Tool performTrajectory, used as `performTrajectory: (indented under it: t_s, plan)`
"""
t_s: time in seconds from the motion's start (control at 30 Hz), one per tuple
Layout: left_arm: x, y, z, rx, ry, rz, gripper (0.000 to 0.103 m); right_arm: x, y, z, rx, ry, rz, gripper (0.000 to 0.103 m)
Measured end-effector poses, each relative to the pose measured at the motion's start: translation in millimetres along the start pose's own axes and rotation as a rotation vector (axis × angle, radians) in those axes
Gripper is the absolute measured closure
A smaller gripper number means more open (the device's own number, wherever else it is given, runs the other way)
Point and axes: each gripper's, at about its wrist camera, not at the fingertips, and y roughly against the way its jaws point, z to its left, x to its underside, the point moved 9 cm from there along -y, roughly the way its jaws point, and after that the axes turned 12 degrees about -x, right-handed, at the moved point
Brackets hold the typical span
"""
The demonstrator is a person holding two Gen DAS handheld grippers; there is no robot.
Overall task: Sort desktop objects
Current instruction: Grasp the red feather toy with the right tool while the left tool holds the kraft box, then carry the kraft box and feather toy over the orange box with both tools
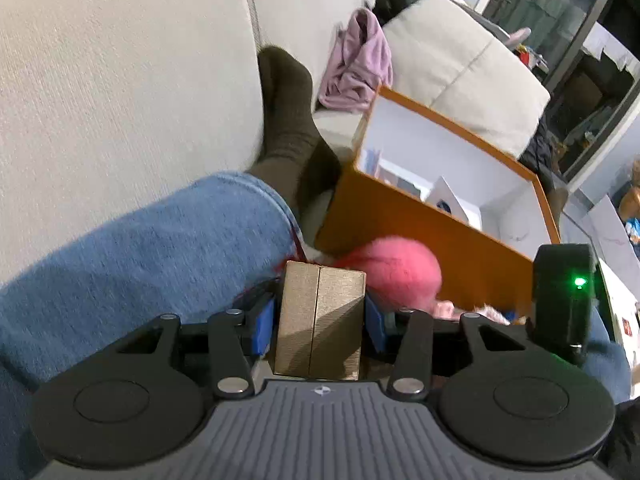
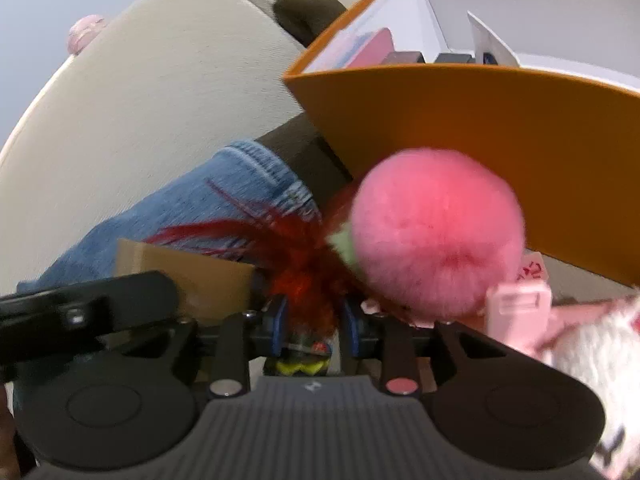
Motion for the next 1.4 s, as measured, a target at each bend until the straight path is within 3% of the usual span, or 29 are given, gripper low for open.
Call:
performTrajectory:
  t_s: [0.13, 0.17, 0.23, 0.33, 0.63, 0.8, 0.9, 1.07, 1.13, 1.3, 1.4]
  plan:
    - [-10.8, -1.4, 10.7, 0.019, 0.056, -0.005, 0.049, -2.6, -10.5, -0.7, -0.057, -0.03, 0.003, 0.07]
    - [-11.5, -1.1, 12.4, 0.023, 0.062, -0.005, 0.05, -2.0, -12.8, -0.8, -0.056, -0.027, 0.009, 0.074]
    - [-13.5, -0.6, 13.9, 0.025, 0.069, -0.005, 0.05, 0.3, -14.6, -0.9, -0.055, -0.02, 0.01, 0.092]
    - [-15.0, -0.2, 13.9, 0.019, 0.07, -0.008, 0.05, 3.1, -5.4, 4.6, -0.053, 0.006, -0.009, 0.099]
    - [-30.3, 12.5, 4.3, 0.001, 0.031, -0.055, 0.05, -7.7, 62.4, 51.1, -0.078, 0.147, -0.148, 0.103]
    - [-50.0, 26.5, -12.6, 0.032, -0.009, -0.112, 0.05, -42.4, 110.3, 71.3, -0.079, 0.237, -0.275, 0.103]
    - [-63.5, 32.3, -16.2, 0.024, -0.015, -0.157, 0.05, -53.7, 119.5, 72.6, -0.059, 0.259, -0.277, 0.103]
    - [-60.2, 22.3, -12.1, -0.004, -0.045, -0.122, 0.05, -21.8, 91.2, 70.9, -0.012, 0.337, -0.171, 0.089]
    - [-53.8, 13.5, -8.9, -0.016, -0.045, -0.091, 0.05, -7.6, 74.3, 73.1, 0.01, 0.398, -0.116, 0.067]
    - [-43.7, 7.1, 5.4, -0.021, -0.006, -0.063, 0.05, 12.6, 27.5, 77.9, 0.05, 0.55, -0.006, 0.032]
    - [-43.7, 7.9, 13.0, -0.019, 0.008, -0.064, 0.05, 11.4, 4.7, 72.7, 0.076, 0.588, 0.019, 0.029]
